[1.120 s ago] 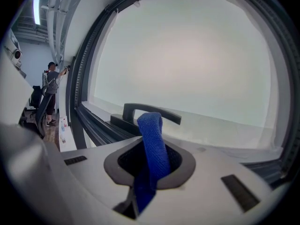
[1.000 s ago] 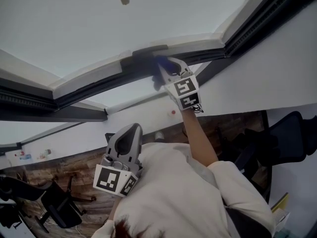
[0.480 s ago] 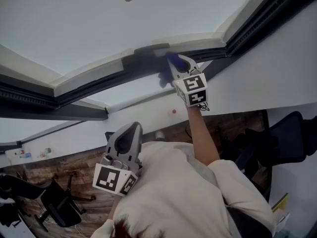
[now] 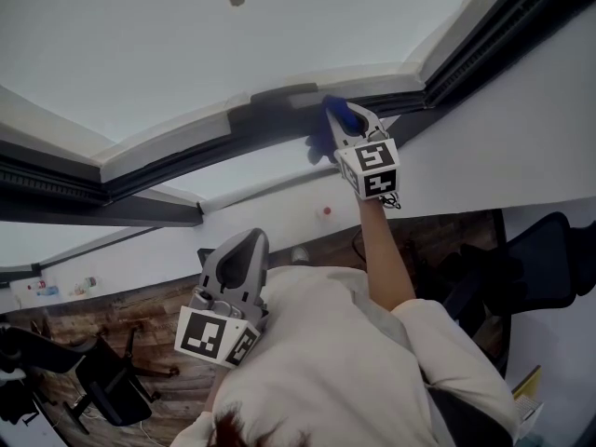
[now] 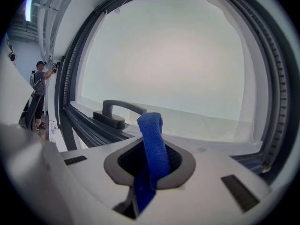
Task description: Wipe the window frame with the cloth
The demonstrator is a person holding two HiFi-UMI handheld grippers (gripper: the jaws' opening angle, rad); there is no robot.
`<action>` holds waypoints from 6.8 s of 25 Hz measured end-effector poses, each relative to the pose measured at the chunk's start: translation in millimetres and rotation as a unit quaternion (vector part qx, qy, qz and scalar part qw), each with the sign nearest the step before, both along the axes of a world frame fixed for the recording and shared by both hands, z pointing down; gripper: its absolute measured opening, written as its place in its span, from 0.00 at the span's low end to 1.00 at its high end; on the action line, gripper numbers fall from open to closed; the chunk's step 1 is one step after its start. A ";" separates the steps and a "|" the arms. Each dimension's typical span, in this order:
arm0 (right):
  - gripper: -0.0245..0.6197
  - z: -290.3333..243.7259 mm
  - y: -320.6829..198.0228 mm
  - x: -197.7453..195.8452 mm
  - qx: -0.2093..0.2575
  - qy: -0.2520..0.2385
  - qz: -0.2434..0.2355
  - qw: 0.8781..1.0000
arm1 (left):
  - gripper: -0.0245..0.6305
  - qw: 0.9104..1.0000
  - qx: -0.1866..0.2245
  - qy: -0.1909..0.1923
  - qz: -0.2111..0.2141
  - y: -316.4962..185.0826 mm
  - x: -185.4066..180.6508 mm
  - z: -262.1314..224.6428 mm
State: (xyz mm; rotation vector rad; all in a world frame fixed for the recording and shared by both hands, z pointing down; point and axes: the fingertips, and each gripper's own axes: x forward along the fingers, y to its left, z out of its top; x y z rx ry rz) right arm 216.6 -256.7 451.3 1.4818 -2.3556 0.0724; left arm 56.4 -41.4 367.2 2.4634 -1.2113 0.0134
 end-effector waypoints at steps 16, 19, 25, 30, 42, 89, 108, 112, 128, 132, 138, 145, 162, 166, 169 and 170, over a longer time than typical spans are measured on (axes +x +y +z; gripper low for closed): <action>0.11 -1.2 -7.4 44.7 0.004 -0.005 0.037 0.999 | 0.05 1.000 -0.001 0.003 0.006 -8.3 15.3 2.4; 0.11 -0.7 -8.9 47.4 0.005 -0.006 0.037 0.999 | 0.05 1.000 0.000 0.002 0.006 -10.2 17.2 2.4; 0.11 -0.2 -10.1 54.7 0.006 -0.011 0.040 0.999 | 0.05 1.000 -0.001 0.001 0.002 -9.9 19.1 2.5; 0.11 -0.2 -11.8 70.2 0.005 -0.013 0.054 0.998 | 0.05 1.000 -0.003 0.001 -0.006 -8.2 21.3 3.8; 0.11 -0.2 -16.5 100.8 0.010 -0.013 0.072 0.997 | 0.05 1.000 -0.005 -0.001 -0.018 -9.2 30.1 5.7; 0.11 -0.6 -28.6 214.1 0.007 0.087 0.224 0.971 | 0.05 0.999 -0.004 -0.004 -0.047 -16.6 11.1 4.6; 0.11 9.6 46.1 -130.4 -0.026 0.020 -0.158 0.987 | 0.05 0.999 -0.001 -0.005 -0.044 15.4 -20.5 -3.2; 0.11 15.3 36.9 -126.4 -0.050 0.007 -0.140 0.989 | 0.05 0.999 -0.006 -0.007 -0.053 24.1 -31.0 -2.5; 0.11 17.3 35.3 -127.5 -0.029 0.068 -0.144 0.987 | 0.05 0.999 -0.012 0.003 -0.035 52.5 -11.9 -2.6; 0.11 17.2 34.6 -116.5 -0.028 0.080 -0.136 0.987 | 0.05 0.999 -0.014 0.008 -0.047 61.0 -9.4 -1.0; 0.11 17.3 32.3 -108.6 -0.027 0.067 -0.131 0.989 | 0.05 0.998 -0.016 0.011 -0.068 67.9 -10.6 1.7; 0.11 17.2 29.9 -95.3 -0.025 0.066 -0.123 0.990 | 0.05 0.997 -0.016 0.009 -0.074 70.7 -8.3 2.8; 0.11 16.6 26.0 -69.5 -0.018 0.065 -0.106 0.992 | 0.05 0.998 -0.017 0.008 -0.061 63.6 2.5 4.8; 0.11 16.2 25.5 -64.8 -0.017 0.065 -0.101 0.993 | 0.05 0.998 -0.018 0.008 -0.063 63.4 1.9 4.8; 0.11 16.2 25.5 -62.2 -0.017 0.065 -0.098 0.993 | 0.05 0.998 -0.017 0.007 -0.063 63.8 2.3 4.6; 0.11 16.2 25.2 -61.2 -0.017 0.065 -0.097 0.993 | 0.05 0.998 -0.018 0.007 -0.063 63.9 2.5 4.9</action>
